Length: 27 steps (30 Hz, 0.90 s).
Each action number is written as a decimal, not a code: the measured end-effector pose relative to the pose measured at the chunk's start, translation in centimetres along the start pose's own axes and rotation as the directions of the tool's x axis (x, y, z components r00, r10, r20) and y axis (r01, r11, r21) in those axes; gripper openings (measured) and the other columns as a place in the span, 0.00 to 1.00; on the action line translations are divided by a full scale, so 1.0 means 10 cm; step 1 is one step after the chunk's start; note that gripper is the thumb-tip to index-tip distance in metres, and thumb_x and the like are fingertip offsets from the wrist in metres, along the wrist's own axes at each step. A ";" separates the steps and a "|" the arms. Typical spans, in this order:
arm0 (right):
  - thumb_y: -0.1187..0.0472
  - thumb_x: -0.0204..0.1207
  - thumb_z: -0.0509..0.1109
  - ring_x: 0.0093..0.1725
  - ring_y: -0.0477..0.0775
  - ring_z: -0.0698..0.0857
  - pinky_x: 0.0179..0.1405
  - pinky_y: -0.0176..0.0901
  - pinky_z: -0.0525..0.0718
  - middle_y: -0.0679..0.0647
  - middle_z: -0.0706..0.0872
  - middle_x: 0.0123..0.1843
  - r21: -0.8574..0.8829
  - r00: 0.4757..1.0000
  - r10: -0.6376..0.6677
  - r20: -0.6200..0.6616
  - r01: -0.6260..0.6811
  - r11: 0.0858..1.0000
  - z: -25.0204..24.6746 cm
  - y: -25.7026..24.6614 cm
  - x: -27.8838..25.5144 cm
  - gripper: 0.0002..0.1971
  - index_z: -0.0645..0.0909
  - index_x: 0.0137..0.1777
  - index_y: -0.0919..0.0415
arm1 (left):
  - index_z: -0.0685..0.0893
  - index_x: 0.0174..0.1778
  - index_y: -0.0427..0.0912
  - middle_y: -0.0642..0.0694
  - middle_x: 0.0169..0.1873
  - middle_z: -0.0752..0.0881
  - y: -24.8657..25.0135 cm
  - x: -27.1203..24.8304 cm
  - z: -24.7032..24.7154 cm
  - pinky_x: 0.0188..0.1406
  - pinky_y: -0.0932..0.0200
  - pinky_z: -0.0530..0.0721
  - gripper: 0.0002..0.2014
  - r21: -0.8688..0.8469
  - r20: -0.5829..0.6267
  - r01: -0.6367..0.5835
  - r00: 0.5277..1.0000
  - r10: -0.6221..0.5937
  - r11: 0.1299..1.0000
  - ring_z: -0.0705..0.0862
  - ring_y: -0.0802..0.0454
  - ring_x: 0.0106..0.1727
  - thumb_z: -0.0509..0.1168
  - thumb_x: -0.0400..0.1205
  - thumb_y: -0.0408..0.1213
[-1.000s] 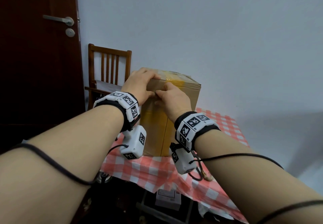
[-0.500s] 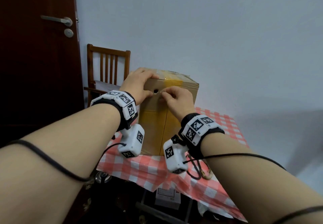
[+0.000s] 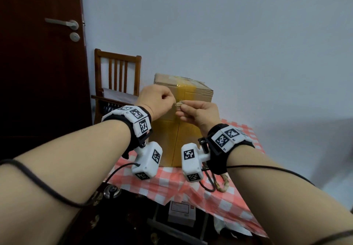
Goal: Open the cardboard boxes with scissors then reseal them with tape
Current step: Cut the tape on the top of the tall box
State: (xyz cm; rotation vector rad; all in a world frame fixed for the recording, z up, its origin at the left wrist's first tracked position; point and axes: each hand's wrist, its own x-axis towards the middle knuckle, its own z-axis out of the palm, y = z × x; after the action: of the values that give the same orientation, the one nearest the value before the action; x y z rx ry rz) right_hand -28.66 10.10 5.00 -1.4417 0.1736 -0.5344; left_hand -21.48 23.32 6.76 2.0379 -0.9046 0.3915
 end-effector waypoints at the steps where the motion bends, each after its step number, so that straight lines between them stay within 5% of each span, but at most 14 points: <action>1: 0.75 0.75 0.70 0.31 0.48 0.89 0.35 0.36 0.88 0.58 0.90 0.34 -0.009 1.000 -0.001 0.000 0.001 1.000 -0.01 0.00 -0.01 0.07 0.85 0.52 0.73 | 0.87 0.40 0.48 0.53 0.34 0.84 0.01 -0.01 0.03 0.54 0.46 0.86 0.08 -0.021 0.034 0.019 0.999 -0.019 1.000 0.85 0.48 0.46 0.64 0.80 0.34; 12: 0.78 0.75 0.65 0.38 0.55 0.88 0.40 0.39 0.89 0.65 0.88 0.41 -0.105 1.000 0.010 -0.014 -0.011 0.994 -0.06 0.04 -0.06 0.09 0.87 0.48 0.70 | 0.87 0.46 0.48 0.53 0.40 0.87 -0.08 -0.03 0.19 0.53 0.53 0.87 0.08 -0.127 0.114 0.077 0.992 -0.062 0.989 0.86 0.53 0.48 0.75 0.75 0.44; 17: 0.76 0.72 0.71 0.35 0.54 0.89 0.37 0.39 0.90 0.67 0.88 0.42 -0.071 1.000 0.017 -0.025 -0.019 0.997 -0.04 0.07 -0.04 0.07 0.83 0.48 0.69 | 0.88 0.46 0.40 0.41 0.39 0.89 -0.09 -0.05 0.20 0.38 0.58 0.85 0.04 -0.293 0.154 0.172 0.979 -0.132 0.940 0.86 0.46 0.39 0.68 0.81 0.34; 21: 0.72 0.71 0.75 0.38 0.53 0.90 0.39 0.39 0.89 0.64 0.89 0.42 -0.085 0.999 -0.032 -0.006 0.031 0.996 -0.06 0.10 -0.03 0.10 0.84 0.53 0.70 | 0.88 0.47 0.39 0.37 0.37 0.89 -0.10 -0.04 0.17 0.38 0.59 0.83 0.05 -0.372 0.217 0.227 0.964 -0.153 0.900 0.85 0.43 0.39 0.66 0.83 0.31; 27: 0.73 0.73 0.73 0.30 0.47 0.87 0.33 0.33 0.87 0.57 0.88 0.30 -0.127 1.000 -0.030 0.001 0.030 0.991 -0.02 0.12 -0.02 0.02 0.85 0.40 0.68 | 0.87 0.42 0.43 0.38 0.37 0.89 -0.13 -0.03 0.19 0.39 0.56 0.85 0.05 -0.365 0.198 0.221 0.968 -0.157 0.905 0.86 0.43 0.38 0.67 0.82 0.31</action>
State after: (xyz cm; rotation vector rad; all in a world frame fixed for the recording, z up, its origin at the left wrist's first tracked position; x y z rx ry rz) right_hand -28.65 10.02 3.81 -1.5702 0.1892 -0.5569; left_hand -20.88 22.40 4.70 1.7863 -0.7979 -0.0633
